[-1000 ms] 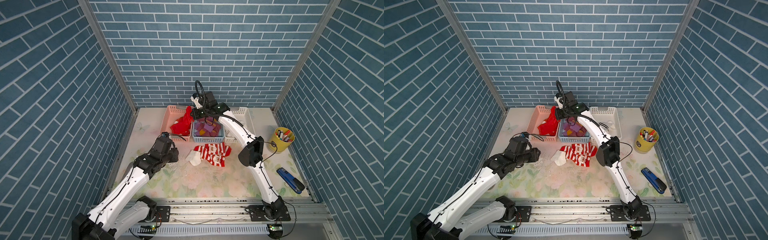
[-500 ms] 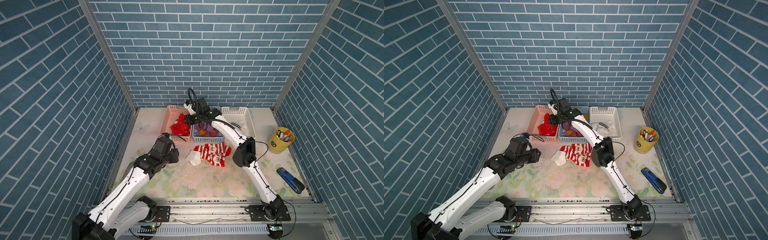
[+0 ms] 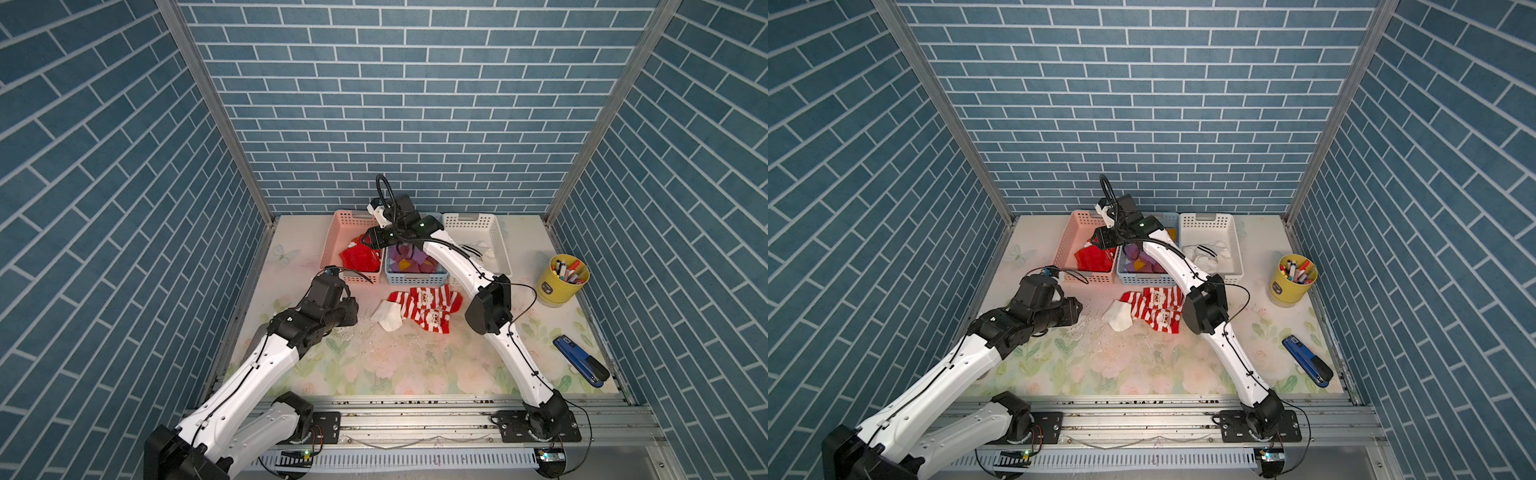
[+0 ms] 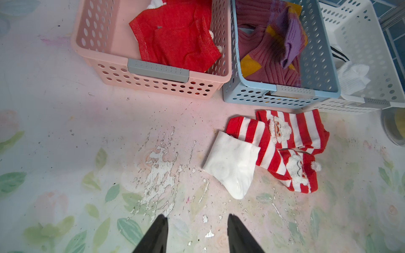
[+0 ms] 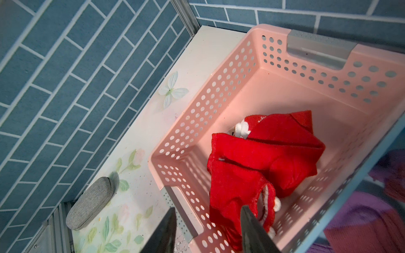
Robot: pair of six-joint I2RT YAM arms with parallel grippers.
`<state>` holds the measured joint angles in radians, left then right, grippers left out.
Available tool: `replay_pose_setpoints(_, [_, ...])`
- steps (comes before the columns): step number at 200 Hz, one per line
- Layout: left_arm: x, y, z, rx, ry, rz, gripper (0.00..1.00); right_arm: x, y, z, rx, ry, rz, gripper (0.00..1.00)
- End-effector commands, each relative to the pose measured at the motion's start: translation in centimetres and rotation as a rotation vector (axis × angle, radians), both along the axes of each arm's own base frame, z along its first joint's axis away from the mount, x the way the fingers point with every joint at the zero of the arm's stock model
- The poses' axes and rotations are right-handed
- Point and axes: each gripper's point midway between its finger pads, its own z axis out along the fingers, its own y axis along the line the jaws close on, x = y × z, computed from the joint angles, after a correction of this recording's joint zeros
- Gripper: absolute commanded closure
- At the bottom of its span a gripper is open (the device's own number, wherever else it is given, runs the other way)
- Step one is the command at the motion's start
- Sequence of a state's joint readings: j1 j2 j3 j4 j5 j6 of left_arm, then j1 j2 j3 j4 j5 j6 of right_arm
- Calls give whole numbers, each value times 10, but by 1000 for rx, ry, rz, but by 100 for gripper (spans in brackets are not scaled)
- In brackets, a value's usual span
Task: Sort the socks into the basket by color
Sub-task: Place the sock in the bin.
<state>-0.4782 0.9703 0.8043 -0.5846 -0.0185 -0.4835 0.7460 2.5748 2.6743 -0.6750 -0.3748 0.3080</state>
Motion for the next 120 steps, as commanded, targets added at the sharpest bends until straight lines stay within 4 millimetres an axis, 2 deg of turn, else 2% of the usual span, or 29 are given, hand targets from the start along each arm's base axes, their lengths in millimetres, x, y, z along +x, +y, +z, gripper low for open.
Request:
replay_pose_setpoints(1, [0, -5, 0, -15, -2, -19, 49, -7, -11, 25, -26, -44, -2, 54])
replay_pose_setpoints(61, [2, -21, -9, -15, 19, -59, 47, -28, -54, 44, -104, -92, -58, 54])
replay_pose_setpoints(67, [3, -23, -10, -16, 18, -63, 46, -30, -58, 37, -120, -85, -63, 54])
replay_pose_setpoints(69, [3, -24, -10, -15, 18, -66, 46, -33, -61, 48, -109, -100, -66, 54])
replay_pose_setpoints(73, [3, -26, -11, -17, 19, -71, 46, -35, -64, 52, -108, -105, -70, 54])
replay_pose_setpoints(120, [7, -44, -19, -7, 34, -111, 46, -63, -115, 47, -156, -131, -161, 54])
